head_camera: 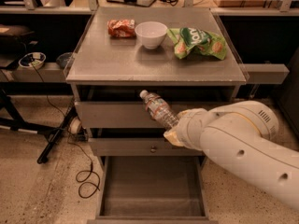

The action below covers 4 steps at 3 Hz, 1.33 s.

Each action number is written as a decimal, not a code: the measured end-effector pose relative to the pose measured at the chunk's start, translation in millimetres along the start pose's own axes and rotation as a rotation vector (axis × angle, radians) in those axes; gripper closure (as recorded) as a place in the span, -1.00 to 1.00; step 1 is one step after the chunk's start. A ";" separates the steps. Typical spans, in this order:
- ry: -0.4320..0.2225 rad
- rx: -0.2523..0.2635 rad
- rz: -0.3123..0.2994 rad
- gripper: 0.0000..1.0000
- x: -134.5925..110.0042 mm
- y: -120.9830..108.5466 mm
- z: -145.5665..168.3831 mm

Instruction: Place water bottle into bottom drawer

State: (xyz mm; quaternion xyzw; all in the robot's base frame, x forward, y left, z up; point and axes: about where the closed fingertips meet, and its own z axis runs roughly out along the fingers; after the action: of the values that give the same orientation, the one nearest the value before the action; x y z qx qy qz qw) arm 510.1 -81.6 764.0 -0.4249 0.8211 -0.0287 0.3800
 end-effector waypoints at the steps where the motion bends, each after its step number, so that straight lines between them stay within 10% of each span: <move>1: 0.044 -0.018 0.017 1.00 19.8 9.7 13.6; 4: 0.071 -0.190 0.029 1.00 61.1 47.9 52.9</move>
Offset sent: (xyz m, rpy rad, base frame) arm -0.0181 -0.0057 -0.0921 0.0179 0.1829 0.0280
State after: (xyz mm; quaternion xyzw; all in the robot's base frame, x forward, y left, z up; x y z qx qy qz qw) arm 490.7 -80.5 672.1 -0.4459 0.8392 0.0396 0.3088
